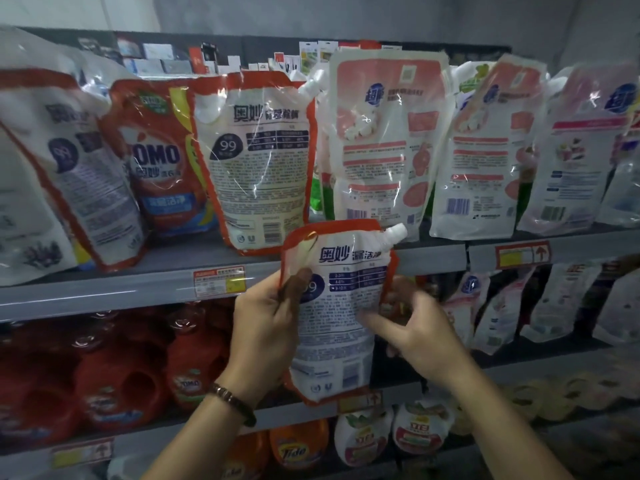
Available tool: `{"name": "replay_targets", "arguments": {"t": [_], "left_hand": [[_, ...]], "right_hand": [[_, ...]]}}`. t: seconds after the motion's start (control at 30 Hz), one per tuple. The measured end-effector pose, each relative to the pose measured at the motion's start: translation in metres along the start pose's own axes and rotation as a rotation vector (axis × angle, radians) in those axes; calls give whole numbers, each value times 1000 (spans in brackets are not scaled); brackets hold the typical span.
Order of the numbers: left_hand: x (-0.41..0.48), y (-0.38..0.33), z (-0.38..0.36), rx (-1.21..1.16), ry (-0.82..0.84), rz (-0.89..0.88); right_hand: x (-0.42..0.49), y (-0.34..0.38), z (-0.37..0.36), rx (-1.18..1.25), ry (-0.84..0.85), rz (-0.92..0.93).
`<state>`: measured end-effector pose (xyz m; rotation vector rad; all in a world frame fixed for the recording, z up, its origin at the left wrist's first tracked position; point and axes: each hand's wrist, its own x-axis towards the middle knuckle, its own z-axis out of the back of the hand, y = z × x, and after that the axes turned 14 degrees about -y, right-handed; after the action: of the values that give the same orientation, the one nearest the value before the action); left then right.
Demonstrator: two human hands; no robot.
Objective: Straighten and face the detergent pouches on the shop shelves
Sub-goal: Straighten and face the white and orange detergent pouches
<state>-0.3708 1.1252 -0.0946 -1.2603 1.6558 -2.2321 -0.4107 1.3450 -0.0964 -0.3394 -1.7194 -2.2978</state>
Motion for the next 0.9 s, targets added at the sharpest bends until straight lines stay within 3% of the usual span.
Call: {"name": "replay_targets", "arguments": {"t": [0.1,0.4,0.6,0.9], "left_hand": [[11,-13,20,-60,-18,39],[52,-53,86,-98,-140,-101],[93,-79,132,-33,-212,-282],[139,-80,167,80,-311,-297]], "right_hand": [[0,20,-16,138,95,11],[9,84,-71,365,135,158],[21,140,-105,423,97,264],[52,178,-172,488,-9,274]]}}
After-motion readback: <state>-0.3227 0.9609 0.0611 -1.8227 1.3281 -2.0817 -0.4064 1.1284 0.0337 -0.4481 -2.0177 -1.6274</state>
